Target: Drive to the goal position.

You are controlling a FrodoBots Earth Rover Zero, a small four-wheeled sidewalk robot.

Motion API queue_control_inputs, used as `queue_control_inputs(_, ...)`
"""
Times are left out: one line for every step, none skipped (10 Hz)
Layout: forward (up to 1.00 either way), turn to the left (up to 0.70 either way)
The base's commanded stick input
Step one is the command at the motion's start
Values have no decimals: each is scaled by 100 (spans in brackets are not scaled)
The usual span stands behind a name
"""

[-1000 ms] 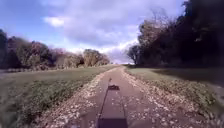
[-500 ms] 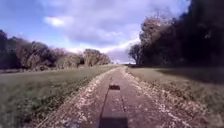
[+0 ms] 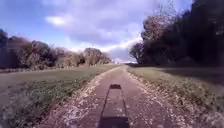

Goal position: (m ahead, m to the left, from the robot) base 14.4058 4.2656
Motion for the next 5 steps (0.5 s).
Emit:
queue_control_inputs(100,0)
queue_control_inputs(100,0)
queue_control_inputs(100,0)
queue_control_inputs(100,0)
queue_control_inputs(100,0)
